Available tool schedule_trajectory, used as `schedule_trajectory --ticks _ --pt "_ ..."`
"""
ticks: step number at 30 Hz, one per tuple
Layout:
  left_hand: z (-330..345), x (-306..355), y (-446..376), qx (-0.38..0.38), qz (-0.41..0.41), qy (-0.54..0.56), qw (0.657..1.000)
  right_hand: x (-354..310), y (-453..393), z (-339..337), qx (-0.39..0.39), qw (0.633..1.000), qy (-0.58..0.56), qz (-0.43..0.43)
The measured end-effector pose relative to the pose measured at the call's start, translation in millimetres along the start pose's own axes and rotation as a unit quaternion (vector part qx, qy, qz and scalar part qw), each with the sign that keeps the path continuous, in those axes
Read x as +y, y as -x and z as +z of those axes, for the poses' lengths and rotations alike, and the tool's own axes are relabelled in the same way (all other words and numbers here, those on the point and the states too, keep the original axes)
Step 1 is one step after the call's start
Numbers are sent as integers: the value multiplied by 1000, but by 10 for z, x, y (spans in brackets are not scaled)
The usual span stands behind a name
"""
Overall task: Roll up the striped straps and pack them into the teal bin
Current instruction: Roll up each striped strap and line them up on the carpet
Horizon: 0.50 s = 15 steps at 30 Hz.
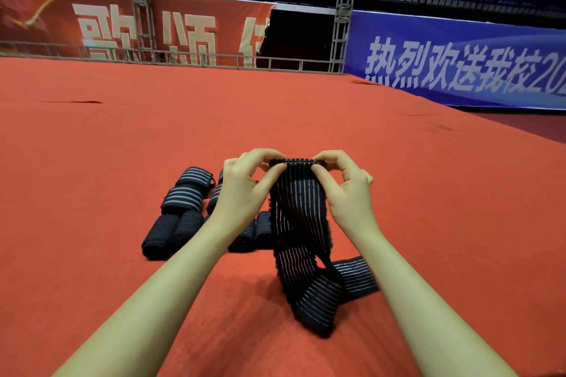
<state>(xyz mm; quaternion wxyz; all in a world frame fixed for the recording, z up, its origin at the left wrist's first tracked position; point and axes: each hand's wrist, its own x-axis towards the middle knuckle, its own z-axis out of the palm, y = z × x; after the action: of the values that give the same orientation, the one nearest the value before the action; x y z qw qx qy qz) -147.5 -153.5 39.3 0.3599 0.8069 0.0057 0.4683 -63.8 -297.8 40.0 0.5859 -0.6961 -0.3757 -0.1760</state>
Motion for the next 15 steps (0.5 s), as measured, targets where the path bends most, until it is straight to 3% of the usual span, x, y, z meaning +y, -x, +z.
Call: schedule_trajectory --ticks 10,15 --pt "-21 418 -661 45 53 22 997 -352 -557 -248 86 994 -20 -69" --pt "-33 502 -930 72 47 24 996 -299 -455 -309 79 995 55 -11"
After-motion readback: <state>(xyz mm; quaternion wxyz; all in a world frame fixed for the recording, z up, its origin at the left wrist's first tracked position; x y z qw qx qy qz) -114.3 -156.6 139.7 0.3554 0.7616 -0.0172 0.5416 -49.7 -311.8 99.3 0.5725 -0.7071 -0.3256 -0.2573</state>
